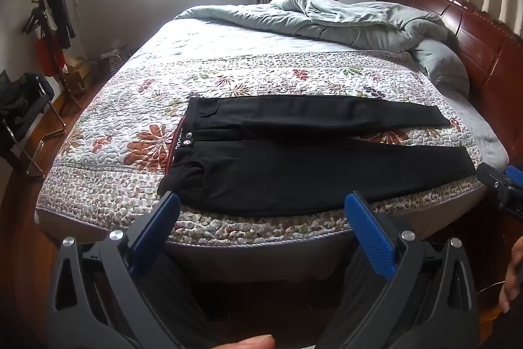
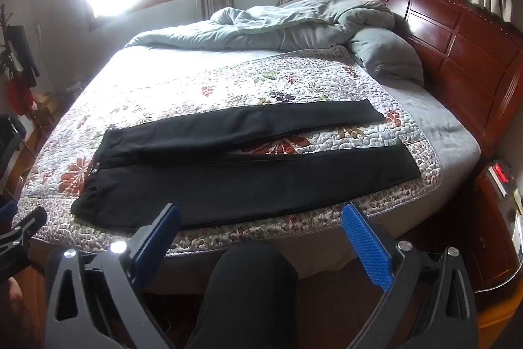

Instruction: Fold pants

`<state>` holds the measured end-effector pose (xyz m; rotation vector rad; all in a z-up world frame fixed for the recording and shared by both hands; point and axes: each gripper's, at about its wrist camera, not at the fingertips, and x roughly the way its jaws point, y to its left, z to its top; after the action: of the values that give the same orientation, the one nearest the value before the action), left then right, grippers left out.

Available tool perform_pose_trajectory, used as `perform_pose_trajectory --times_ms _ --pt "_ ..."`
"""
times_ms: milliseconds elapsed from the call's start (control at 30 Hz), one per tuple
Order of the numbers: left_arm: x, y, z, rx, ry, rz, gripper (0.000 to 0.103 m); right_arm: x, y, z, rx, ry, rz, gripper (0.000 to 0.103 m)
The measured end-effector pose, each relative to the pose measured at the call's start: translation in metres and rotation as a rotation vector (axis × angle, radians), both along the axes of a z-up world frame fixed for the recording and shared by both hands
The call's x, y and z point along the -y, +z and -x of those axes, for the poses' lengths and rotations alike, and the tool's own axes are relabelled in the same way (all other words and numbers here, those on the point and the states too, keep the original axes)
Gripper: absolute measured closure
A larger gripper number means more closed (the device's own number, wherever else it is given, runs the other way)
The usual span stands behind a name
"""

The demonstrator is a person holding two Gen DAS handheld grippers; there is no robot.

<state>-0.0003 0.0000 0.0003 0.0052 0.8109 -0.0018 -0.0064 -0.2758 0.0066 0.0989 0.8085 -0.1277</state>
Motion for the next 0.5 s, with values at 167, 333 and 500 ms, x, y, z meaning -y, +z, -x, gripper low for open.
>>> perform_pose_trajectory --times_ms 167,333,500 --pt "-0.0004 -0.0003 0.0002 -0.003 0.001 0.001 0.003 -0.0007 -0.0003 -0.0003 0.005 0.004 0.005 0.004" --pt "0.0017 -0.0032 -0.0004 -0.005 0.003 -0.002 0.003 -0.0024 -0.0010 -0.0006 0.001 0.001 0.006 0.004" --pt "0.0017 -0.0028 -0.0004 -0.010 0.005 -0.003 0.003 -0.0019 -0.0058 0.0003 0.001 0.003 0.004 0.004"
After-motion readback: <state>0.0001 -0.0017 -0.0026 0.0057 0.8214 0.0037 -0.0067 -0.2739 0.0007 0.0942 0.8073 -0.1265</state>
